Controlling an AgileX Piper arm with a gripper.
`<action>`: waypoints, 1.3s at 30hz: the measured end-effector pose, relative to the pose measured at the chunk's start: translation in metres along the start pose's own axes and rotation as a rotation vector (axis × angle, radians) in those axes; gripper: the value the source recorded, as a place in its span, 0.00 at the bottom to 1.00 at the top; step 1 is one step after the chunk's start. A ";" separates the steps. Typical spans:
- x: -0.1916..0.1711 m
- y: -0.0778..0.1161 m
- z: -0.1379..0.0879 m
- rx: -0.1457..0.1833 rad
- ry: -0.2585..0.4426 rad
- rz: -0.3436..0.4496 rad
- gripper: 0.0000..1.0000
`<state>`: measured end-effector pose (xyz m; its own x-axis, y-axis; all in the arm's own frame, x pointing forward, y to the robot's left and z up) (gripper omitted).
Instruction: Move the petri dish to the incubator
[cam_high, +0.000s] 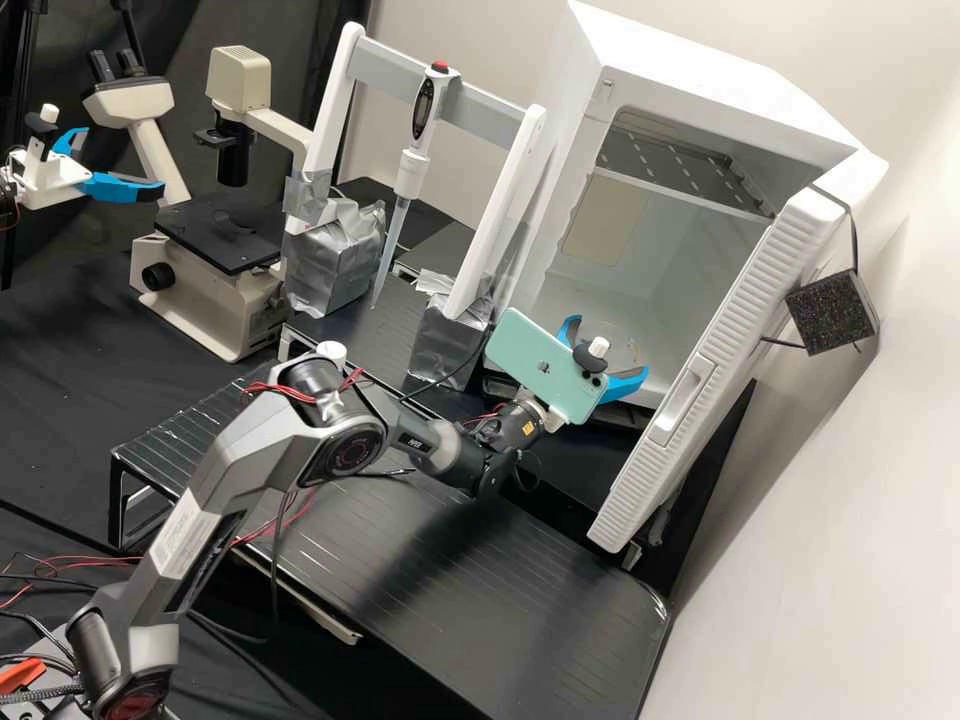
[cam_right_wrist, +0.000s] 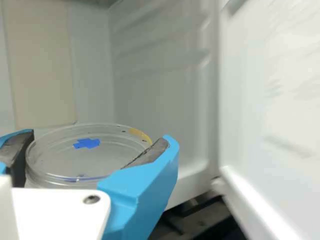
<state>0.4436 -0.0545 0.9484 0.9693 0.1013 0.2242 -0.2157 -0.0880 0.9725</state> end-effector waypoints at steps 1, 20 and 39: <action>0.002 -0.001 0.001 0.002 0.002 -0.011 0.00; 0.050 0.003 0.002 -0.050 0.030 -0.112 0.00; 0.071 -0.019 0.007 -0.078 0.005 -0.160 0.00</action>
<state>0.5169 -0.0524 0.9456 0.9914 0.1125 0.0664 -0.0677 0.0071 0.9977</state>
